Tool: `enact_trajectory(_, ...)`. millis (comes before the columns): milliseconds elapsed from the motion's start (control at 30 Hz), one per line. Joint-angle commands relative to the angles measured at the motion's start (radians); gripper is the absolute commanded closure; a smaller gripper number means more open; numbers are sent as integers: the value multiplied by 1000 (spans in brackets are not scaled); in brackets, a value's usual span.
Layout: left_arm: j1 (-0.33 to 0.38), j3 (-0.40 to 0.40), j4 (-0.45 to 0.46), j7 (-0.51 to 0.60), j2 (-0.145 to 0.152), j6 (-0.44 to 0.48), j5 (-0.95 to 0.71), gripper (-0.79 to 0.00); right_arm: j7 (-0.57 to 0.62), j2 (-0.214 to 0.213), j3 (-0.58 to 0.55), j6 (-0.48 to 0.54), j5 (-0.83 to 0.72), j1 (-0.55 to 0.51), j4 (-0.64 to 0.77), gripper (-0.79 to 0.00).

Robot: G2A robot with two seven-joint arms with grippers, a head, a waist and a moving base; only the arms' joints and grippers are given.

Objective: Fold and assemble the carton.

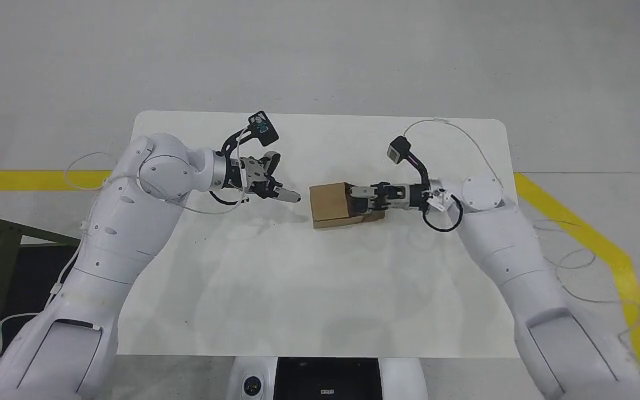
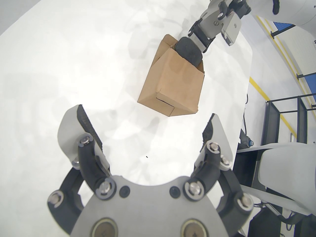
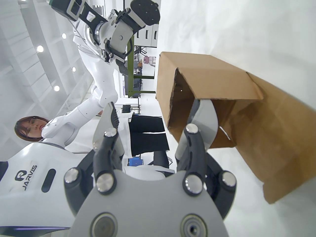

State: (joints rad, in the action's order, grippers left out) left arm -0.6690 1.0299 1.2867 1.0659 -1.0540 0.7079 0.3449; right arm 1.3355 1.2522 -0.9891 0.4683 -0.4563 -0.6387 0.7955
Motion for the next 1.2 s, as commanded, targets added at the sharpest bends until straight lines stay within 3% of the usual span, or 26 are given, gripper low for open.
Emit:
enact_trajectory(0, 0, 0, 0, 0, 0, 0, 0, -785, 5, -17, -32, -21, 15, -17, 43, -425)
enact_trajectory(67, 0, 0, 0, 0, 0, 0, 0, -785, 11, -33, -62, -42, 30, -36, 88, -296)
enact_trajectory(133, 0, 0, 0, 0, 0, 0, 0, -785, 14, -47, -90, -64, 43, -57, 135, -62)
enact_trajectory(167, 0, 0, 0, 0, 0, 0, 0, -785, 16, -54, -102, -76, 47, -67, 159, 0)
enact_trajectory(300, -13, 5, 31, -50, 3, 8, 58, -785, 23, -74, -143, -108, 60, -103, 249, 0)
enact_trajectory(467, -56, 16, 88, -177, 13, 109, 213, -785, 10, -89, -181, -134, 61, -129, 332, 0)
enact_trajectory(767, -187, 44, 185, -554, 21, 196, 566, -785, -5, -95, -196, -148, 54, -141, 372, 0)
enact_trajectory(933, -216, 16, 156, -715, 15, 217, 693, -785, -5, -95, -196, -148, 54, -141, 372, 0)
enact_trajectory(1167, -182, -35, 81, -847, -2, 232, 774, -785, -5, -95, -196, -148, 54, -141, 372, 0)
